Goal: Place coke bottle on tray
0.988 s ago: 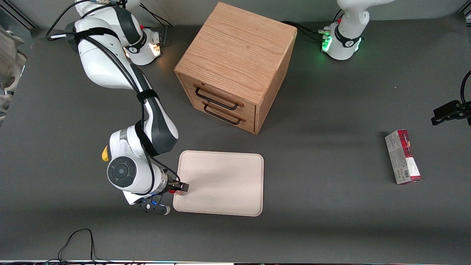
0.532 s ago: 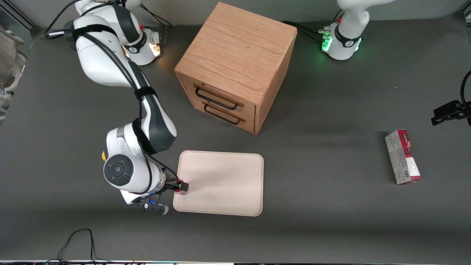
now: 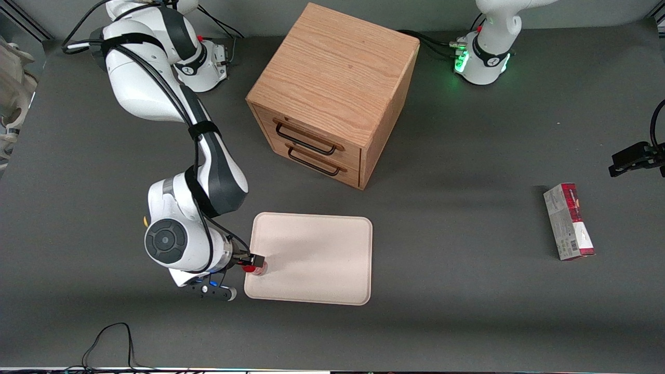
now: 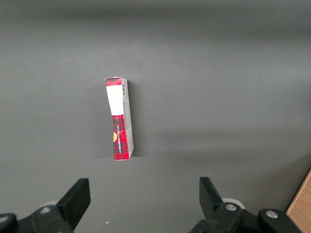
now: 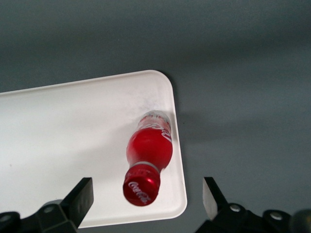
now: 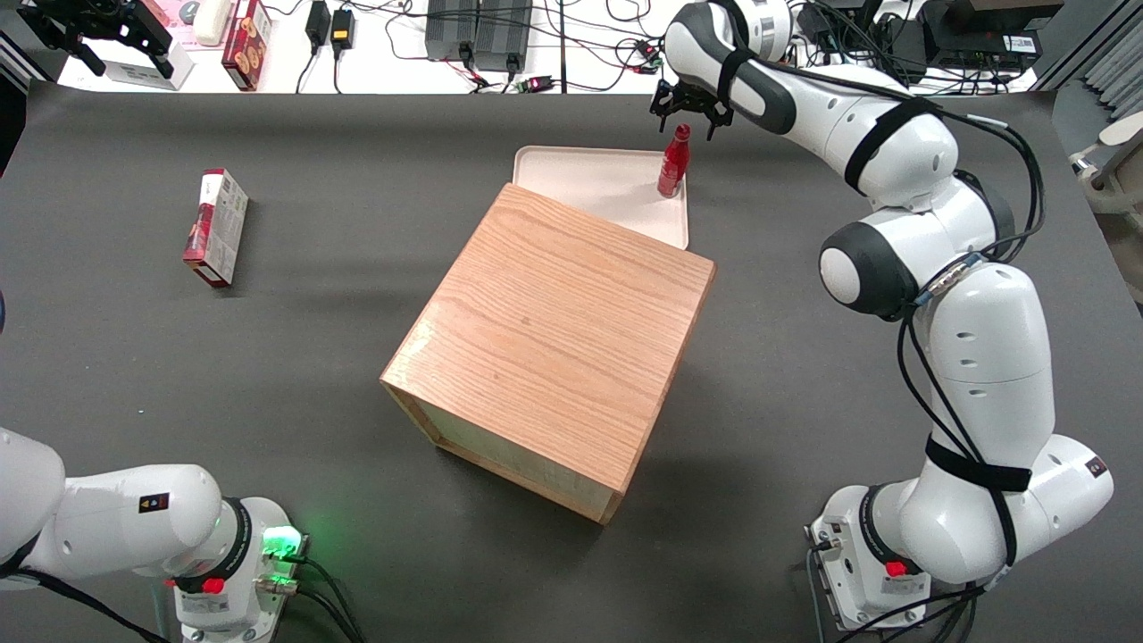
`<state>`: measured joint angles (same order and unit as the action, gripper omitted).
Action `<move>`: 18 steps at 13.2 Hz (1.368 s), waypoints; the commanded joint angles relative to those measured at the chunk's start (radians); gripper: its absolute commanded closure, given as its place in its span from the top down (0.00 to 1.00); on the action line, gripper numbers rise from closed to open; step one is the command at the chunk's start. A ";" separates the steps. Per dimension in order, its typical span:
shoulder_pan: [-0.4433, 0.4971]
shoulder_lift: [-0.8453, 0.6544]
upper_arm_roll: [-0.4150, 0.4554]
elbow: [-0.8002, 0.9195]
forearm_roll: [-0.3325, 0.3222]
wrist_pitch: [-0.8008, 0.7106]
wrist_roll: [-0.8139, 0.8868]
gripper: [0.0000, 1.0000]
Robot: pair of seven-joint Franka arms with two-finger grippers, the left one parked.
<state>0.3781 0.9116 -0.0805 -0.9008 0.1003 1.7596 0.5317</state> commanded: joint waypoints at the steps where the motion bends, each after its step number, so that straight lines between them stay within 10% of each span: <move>1: -0.004 -0.055 -0.007 -0.004 -0.004 -0.113 -0.022 1.00; 6: -0.015 -0.332 -0.074 -0.172 -0.005 -0.379 -0.347 1.00; 18: -0.015 -1.019 -0.171 -0.937 -0.142 -0.111 -0.479 1.00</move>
<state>0.3522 -0.0431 -0.2283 -1.7527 -0.0200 1.5947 0.1018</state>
